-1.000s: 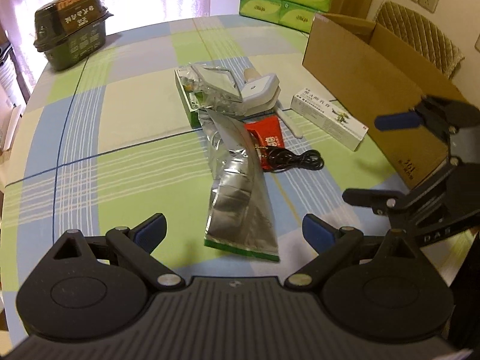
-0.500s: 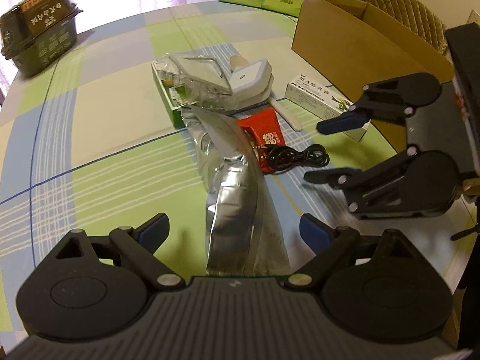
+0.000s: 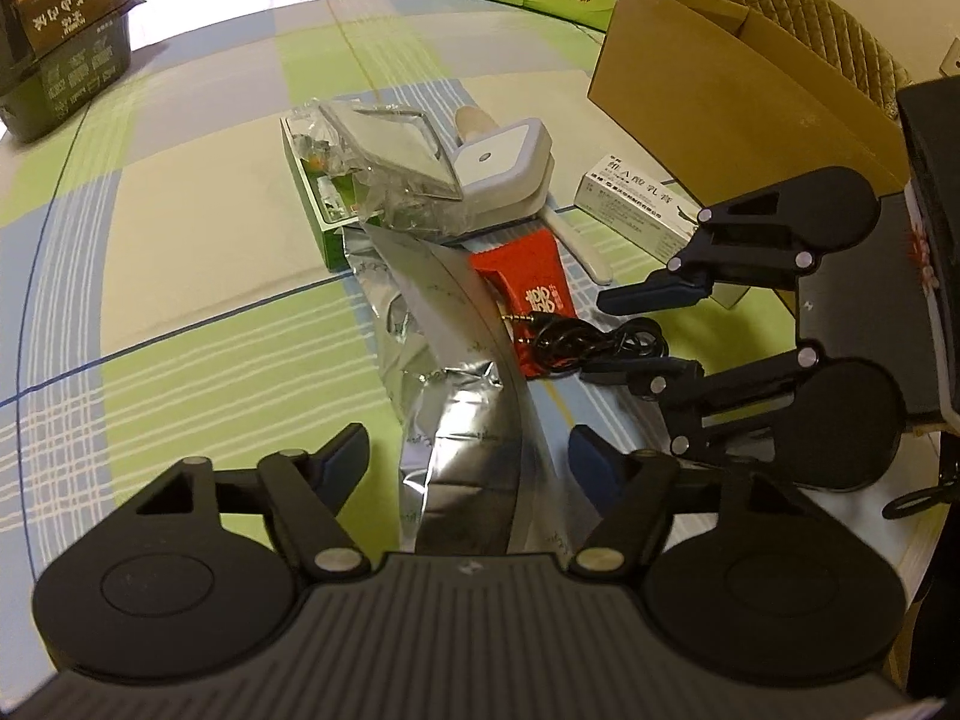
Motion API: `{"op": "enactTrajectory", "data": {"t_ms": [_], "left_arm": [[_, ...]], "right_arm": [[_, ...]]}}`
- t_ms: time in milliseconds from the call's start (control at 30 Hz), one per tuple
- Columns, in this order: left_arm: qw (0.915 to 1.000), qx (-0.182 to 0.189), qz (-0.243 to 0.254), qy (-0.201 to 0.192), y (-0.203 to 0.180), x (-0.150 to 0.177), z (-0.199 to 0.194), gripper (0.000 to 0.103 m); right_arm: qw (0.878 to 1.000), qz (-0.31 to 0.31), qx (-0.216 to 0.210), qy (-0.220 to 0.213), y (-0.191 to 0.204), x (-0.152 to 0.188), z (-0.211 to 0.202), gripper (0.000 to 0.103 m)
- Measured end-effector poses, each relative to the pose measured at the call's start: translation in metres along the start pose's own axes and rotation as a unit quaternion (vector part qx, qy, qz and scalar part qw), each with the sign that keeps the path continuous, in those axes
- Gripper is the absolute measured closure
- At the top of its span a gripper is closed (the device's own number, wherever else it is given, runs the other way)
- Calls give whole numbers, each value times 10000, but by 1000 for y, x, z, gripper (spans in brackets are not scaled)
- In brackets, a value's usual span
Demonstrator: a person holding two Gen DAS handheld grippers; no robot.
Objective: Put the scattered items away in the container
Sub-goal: 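Grasp the silver foil bag with the left tool while the right tool grasps the black cable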
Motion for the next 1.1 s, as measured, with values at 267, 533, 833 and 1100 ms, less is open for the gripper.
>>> {"op": "enactTrajectory", "data": {"t_ms": [267, 533, 833, 1100], "left_arm": [[9998, 150, -5, 146, -2, 8, -4, 60], [9970, 361, 377, 565, -21, 53, -32, 62], [9952, 363, 513, 751, -36, 96, -67, 60], [9969, 331, 217, 680, -31, 86, -71, 43]], "right_arm": [[9995, 282, -122, 74, 3, 4, -5, 87], [9870, 1467, -630, 162, 22, 30, -36, 87], [9702, 2248, -863, 289, 45, 67, -70, 87], [9767, 2011, -714, 220, 44, 69, -70, 86]]}}
Point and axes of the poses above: each gripper's, at about its wrist camera, not at the fingertips, and z roughly the way its jaws point, y to its left, x to its underside, the point moved 9 cm from there along z, roughly the way its jaws point, and after that the axes turned 2 degrees about -z, right-handed, at the moved point
